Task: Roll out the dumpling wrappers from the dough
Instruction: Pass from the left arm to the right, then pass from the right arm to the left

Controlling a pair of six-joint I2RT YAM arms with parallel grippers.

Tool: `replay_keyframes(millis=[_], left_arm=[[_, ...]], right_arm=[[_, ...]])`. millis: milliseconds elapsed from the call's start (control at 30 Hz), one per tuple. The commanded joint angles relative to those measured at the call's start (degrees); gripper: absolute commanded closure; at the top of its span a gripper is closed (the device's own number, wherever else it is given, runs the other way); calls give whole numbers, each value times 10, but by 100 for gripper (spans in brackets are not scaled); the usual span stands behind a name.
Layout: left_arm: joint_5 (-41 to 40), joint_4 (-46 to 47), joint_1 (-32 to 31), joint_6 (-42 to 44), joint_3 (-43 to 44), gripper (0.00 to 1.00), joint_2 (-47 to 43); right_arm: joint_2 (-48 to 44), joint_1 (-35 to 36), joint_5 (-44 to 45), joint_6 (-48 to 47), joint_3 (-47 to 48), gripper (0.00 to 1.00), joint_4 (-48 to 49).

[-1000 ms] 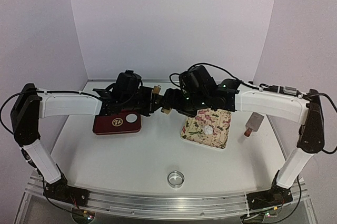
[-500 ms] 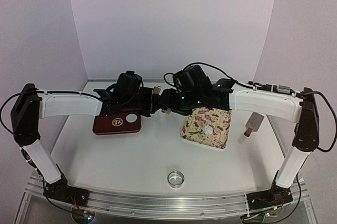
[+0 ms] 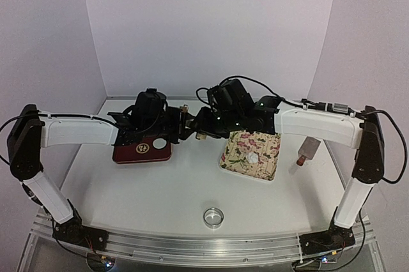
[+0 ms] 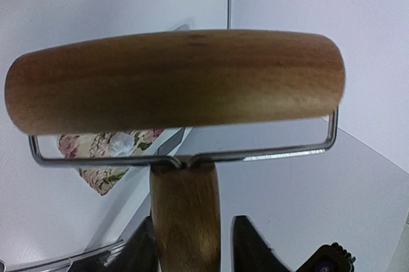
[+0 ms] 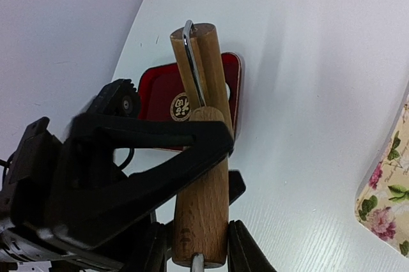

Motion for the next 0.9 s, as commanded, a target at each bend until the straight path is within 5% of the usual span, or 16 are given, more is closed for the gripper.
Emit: replay_keyframes(millis=[0,133,300,467,633,867], left_arm=[[80,45,6,51,-13,47,-40],[119,33,20,101,-31,28,-64],[178,-23,47,195,-52,17,-111],[282,-70,128,378,-57,12,-139],[351,-213,140,650,52,10,-106],[487,-197,140,725,86,9,-72]], right_arm=[[-50,-18,20,-20,-19,100,7],[-72,-39,-1,-13,-37,100,7],[-95,-75,-68,-7,-52,100,4],[-115,-126,-239,-22,-42,100,3],[-127,-142,-400,-17,-24,100,0],[-136,-142,-514,16,-20,100,0]])
